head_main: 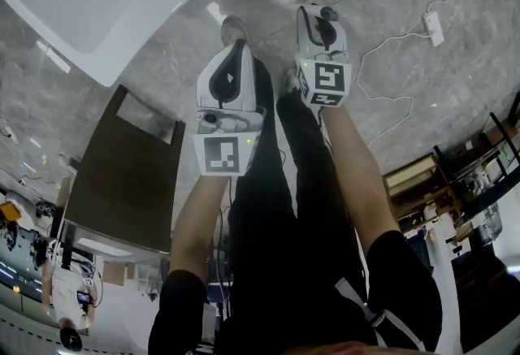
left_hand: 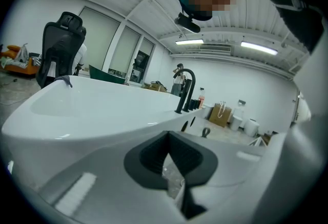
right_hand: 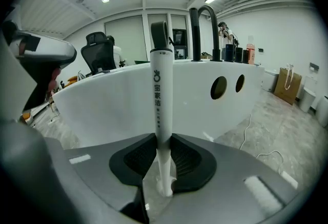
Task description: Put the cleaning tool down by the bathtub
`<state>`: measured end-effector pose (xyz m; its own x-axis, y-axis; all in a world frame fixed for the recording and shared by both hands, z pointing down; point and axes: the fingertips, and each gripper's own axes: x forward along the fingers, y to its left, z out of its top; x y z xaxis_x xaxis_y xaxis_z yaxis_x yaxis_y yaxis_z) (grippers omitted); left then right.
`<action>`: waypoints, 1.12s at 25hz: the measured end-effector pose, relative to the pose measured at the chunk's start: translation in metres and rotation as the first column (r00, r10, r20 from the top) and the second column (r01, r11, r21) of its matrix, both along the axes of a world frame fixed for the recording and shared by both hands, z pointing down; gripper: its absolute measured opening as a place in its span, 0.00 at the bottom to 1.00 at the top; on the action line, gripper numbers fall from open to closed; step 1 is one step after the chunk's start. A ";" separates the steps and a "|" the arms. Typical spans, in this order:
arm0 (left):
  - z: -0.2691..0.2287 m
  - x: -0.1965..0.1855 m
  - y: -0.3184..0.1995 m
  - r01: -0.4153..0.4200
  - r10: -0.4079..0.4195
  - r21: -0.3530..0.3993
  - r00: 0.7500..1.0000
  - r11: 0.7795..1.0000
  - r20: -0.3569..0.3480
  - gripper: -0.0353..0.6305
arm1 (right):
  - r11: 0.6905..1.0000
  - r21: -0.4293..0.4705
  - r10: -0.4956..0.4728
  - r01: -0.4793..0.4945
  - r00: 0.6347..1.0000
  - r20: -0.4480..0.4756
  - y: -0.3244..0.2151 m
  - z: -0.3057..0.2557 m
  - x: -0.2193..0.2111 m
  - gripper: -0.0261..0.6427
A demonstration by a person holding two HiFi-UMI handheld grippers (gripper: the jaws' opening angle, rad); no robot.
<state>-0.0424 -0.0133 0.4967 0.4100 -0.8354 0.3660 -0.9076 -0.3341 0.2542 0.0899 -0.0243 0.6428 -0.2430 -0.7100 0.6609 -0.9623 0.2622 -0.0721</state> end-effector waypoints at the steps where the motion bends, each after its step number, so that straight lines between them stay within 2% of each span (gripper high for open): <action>1: 0.002 0.000 0.000 0.001 -0.001 -0.002 1.000 1.000 0.001 0.07 | 1.000 -0.004 -0.003 0.003 1.000 -0.004 0.000 0.004 0.000 0.17; 10: 0.018 -0.003 -0.009 0.023 -0.023 0.000 1.000 1.000 -0.006 0.06 | 0.999 -0.037 -0.030 0.029 0.999 -0.029 -0.001 0.039 0.000 0.17; 28: 0.033 -0.007 -0.007 0.016 -0.017 -0.019 0.999 1.000 -0.029 0.06 | 0.994 -0.102 -0.051 0.047 0.998 -0.040 0.002 0.085 -0.015 0.17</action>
